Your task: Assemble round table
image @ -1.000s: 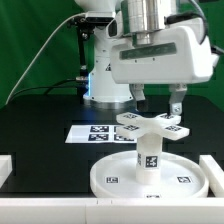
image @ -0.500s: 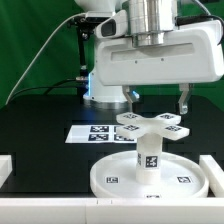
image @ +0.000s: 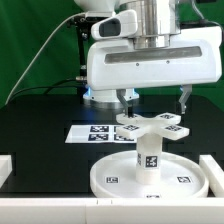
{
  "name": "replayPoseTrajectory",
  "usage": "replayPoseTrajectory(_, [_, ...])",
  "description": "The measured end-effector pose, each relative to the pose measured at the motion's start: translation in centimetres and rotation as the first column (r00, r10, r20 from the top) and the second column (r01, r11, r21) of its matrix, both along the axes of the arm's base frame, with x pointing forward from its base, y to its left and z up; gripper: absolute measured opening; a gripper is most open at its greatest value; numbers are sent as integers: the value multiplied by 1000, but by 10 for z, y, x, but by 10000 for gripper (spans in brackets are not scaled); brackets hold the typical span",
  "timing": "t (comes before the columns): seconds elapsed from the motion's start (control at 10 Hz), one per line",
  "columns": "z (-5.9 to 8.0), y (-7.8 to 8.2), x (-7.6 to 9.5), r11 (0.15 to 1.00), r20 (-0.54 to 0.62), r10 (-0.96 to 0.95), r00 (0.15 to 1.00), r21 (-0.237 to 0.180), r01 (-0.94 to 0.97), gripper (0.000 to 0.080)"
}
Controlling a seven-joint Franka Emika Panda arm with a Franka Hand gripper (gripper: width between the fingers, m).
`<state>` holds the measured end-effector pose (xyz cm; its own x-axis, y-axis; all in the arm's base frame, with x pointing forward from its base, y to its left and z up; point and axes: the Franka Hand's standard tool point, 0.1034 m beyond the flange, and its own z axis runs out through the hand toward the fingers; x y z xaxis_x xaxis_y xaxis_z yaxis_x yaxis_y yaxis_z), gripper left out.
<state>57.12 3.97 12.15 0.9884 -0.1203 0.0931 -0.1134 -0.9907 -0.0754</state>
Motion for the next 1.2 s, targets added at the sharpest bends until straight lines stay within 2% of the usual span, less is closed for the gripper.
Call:
replayPoseTrajectory(0.2, [-8, 0, -4, 994, -25, -107, 994, -23, 106, 649])
replayPoseTrajectory(0.5, [-15, -4, -9, 992, -23, -124, 992, -31, 123, 649])
replayPoseTrajectory(1.2, [-15, -3, -10, 995, 3, -94, 996, -40, 94, 649])
